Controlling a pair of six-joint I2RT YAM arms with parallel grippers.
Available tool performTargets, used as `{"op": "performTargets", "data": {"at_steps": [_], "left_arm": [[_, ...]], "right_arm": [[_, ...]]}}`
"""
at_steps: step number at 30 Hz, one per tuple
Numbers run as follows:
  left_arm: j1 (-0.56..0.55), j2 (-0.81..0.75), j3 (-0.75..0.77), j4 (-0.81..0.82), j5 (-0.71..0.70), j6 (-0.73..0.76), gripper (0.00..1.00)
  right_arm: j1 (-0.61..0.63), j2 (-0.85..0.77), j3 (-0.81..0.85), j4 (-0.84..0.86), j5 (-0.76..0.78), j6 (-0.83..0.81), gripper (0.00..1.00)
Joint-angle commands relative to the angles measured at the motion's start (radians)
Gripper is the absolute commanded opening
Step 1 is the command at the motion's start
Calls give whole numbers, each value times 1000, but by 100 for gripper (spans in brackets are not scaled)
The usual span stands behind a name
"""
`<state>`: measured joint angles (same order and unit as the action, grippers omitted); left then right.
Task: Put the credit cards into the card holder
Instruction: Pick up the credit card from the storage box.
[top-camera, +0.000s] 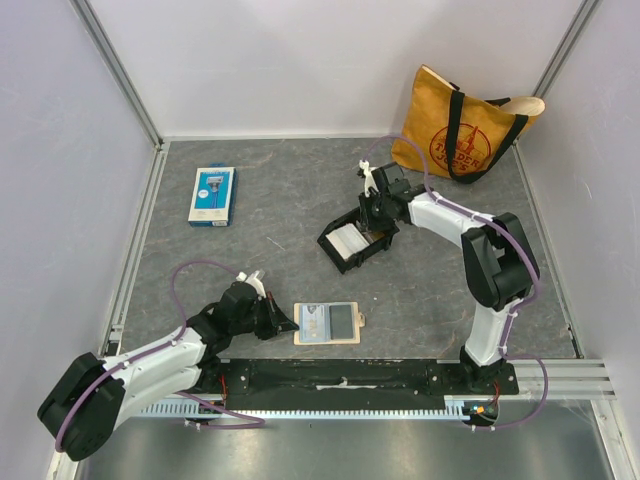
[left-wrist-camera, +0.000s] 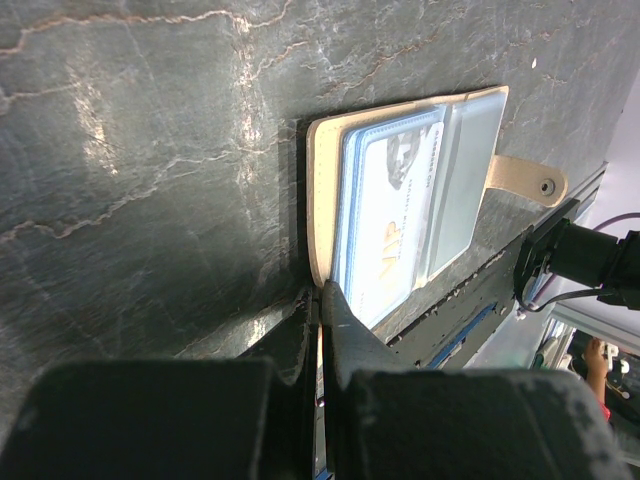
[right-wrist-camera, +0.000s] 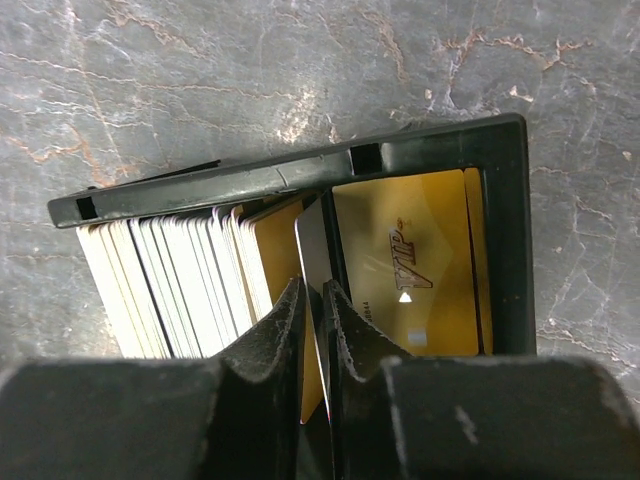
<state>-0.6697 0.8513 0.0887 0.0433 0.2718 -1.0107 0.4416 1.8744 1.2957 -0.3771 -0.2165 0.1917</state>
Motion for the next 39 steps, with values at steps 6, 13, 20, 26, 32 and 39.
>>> {"op": "performTargets", "data": {"at_steps": [6,13,20,26,32,39], "left_arm": [[-1,0,5,24,6,23,2],[-1,-3,2,24,9,23,2],[-1,-23,-3,21,9,20,2],[-1,-28,-6,20,9,18,2],[-2,-18,0,20,9,20,2],[-1,-8,5,23,15,18,2]], "right_arm": [[60,12,69,-120,164,-72,22],[88,-4,91,-132,210,-84,1],[101,-72,151,-177,296,-100,0],[146,-136,151,-197,399,-65,0],[232,-210,114,-206,652,184,0],[465,-244,108,-264,1031,454,0]]}}
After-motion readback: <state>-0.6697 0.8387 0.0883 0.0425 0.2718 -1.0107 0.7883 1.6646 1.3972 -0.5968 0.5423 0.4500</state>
